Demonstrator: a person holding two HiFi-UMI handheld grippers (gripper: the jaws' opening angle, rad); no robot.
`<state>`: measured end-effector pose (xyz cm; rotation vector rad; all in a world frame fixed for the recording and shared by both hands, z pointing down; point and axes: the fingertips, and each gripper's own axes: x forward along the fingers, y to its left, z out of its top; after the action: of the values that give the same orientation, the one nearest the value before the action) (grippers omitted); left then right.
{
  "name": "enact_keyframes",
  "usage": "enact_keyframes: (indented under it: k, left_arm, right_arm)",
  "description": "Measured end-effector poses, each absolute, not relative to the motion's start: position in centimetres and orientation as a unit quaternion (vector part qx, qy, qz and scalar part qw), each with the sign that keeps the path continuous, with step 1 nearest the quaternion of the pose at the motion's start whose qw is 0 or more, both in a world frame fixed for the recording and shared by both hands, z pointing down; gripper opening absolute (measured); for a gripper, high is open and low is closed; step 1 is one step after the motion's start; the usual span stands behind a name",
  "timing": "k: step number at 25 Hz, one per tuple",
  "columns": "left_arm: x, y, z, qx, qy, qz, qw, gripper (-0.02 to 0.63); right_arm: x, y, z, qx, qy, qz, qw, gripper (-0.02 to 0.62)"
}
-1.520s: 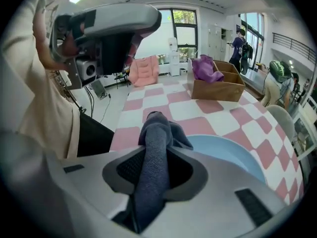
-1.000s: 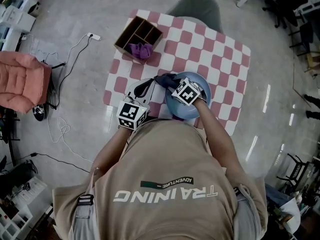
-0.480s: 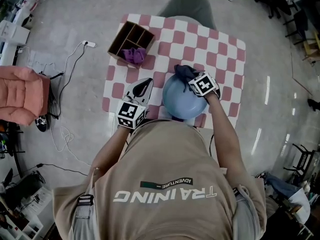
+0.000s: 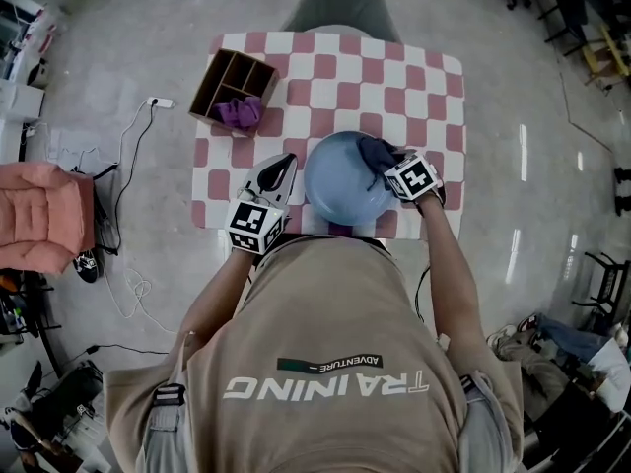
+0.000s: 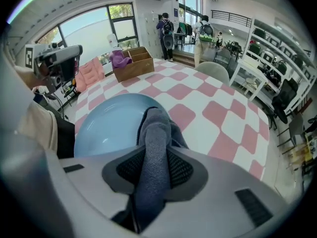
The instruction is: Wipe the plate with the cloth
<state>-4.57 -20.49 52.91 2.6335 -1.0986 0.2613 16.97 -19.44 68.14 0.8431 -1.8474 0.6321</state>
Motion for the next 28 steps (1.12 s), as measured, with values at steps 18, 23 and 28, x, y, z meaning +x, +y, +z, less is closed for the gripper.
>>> enact_keyframes:
  k: [18, 23, 28]
  left_arm:
    - [-2.7, -17.2, 53.2, 0.914, -0.368, 0.092, 0.145, 0.012]
    - [-4.2, -17.0, 53.3, 0.908, -0.383, 0.087, 0.148, 0.012]
    - [-6.1, -17.0, 53.6, 0.902, -0.394, 0.088, 0.152, 0.012]
  right_arm:
    - [13.4, -8.0, 68.4, 0.326, -0.783, 0.307, 0.432, 0.121]
    - [9.9, -6.6, 68.6, 0.313, -0.791, 0.323, 0.416, 0.121]
    - [6.6, -6.8, 68.8, 0.311, -0.796, 0.334, 0.399, 0.121]
